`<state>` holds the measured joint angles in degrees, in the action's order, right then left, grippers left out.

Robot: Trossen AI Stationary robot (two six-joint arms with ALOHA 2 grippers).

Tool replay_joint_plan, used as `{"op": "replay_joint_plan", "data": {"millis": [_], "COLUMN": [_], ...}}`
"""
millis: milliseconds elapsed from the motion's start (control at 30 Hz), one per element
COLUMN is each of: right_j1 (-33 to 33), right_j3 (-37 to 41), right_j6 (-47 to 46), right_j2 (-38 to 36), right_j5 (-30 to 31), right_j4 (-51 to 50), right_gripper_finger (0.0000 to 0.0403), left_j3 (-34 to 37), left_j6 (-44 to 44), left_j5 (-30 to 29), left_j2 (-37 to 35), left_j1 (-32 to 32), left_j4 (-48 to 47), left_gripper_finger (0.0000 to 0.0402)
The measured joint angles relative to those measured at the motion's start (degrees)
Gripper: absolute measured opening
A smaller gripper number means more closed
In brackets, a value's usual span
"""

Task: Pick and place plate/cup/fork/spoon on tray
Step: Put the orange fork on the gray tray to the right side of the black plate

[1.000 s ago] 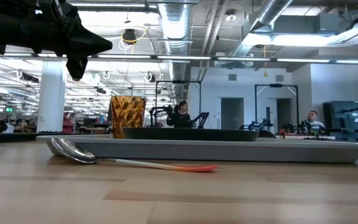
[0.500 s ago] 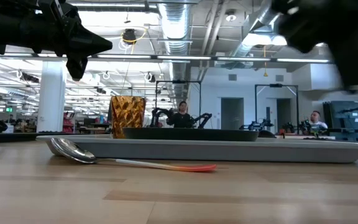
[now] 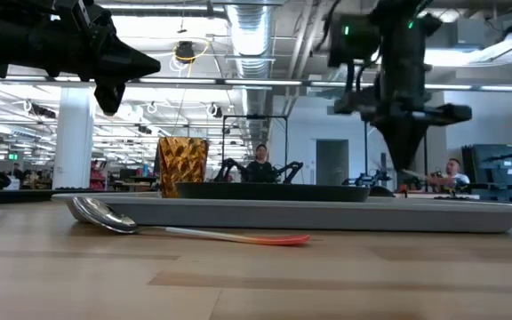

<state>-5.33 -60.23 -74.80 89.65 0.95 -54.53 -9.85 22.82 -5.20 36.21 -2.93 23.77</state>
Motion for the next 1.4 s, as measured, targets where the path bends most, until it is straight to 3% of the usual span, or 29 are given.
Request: {"op": "replay_joint_plan", "data": {"millis": [267,567,1400], "right_j1": [-5.7,-5.5,-7.3], "right_j3": [0.6,0.5,0.5], "right_j6": [3.3,0.9,-1.7], "right_j2": [4.2,8.3,10.1], "right_j5": [-4.0,-5.6,-5.9], "right_j4": [6.1,7.5,11.8], "right_gripper_finger": [0.0007,0.0007,0.0014], "left_j3": [0.0,0.0,0.0], "left_j6": [-0.1,-0.1,-0.5], "left_j5": [-0.7,-2.4,-3.0], "left_j2": [0.0,0.0,0.0], "left_j1": [0.0,0.0,0.0], "left_j4": [0.1,0.2,0.1], "left_gripper_finger": [0.0,0.0,0.0]}}
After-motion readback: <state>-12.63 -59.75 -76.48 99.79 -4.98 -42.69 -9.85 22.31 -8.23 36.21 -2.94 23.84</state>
